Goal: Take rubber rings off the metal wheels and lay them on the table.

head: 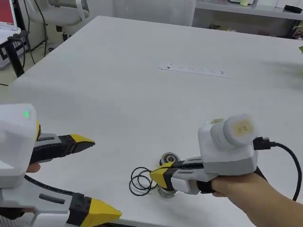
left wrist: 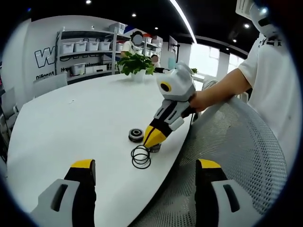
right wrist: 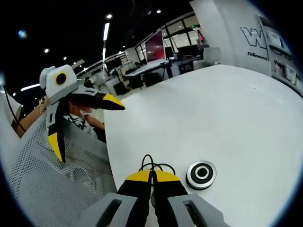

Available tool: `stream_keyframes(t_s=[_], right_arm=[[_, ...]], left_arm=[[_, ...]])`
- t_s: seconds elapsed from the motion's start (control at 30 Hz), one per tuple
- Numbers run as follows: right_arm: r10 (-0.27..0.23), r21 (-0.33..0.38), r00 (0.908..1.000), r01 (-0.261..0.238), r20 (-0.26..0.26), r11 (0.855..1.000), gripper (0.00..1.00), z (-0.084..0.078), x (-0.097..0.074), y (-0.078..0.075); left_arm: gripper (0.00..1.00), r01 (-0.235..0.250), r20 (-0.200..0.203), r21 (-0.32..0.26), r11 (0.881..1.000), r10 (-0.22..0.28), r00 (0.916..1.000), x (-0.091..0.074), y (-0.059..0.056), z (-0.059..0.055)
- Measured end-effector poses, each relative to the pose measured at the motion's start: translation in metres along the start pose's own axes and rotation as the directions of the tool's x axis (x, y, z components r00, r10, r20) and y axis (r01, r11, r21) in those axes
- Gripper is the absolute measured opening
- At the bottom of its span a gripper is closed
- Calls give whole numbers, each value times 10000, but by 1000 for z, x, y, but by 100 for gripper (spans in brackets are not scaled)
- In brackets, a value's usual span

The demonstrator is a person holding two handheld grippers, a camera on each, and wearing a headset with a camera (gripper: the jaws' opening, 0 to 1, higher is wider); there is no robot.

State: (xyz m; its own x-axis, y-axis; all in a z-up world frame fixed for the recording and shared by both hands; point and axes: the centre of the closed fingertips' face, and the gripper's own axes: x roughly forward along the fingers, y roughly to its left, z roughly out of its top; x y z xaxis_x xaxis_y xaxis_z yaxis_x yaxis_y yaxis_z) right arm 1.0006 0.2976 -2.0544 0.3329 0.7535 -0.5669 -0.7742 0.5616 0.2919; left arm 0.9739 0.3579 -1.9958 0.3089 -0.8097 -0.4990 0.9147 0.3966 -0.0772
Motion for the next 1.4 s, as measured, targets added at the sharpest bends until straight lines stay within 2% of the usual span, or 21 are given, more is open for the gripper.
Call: stream_keyframes(t_s=[0.13,0.93,1.2,1.4], right_arm=[[-201,-446,9998,200,-34,9988,0,-1,1,-2],[-365,-1107,9986,321,-378,9933,1,-7,2,-6],[-537,-957,9980,502,-346,9941,3,-6,-1,-11],[-628,-821,9980,618,-100,9947,3,0,-5,-16]], left_arm=[[85,-48,8,-76,10000,48,10000,0,1,-1],[83,-38,26,-250,9997,38,10000,0,1,-2],[83,-7,3,-273,9996,7,10000,0,0,-3],[83,-25,-12,-239,9997,25,10000,-1,0,-3]])
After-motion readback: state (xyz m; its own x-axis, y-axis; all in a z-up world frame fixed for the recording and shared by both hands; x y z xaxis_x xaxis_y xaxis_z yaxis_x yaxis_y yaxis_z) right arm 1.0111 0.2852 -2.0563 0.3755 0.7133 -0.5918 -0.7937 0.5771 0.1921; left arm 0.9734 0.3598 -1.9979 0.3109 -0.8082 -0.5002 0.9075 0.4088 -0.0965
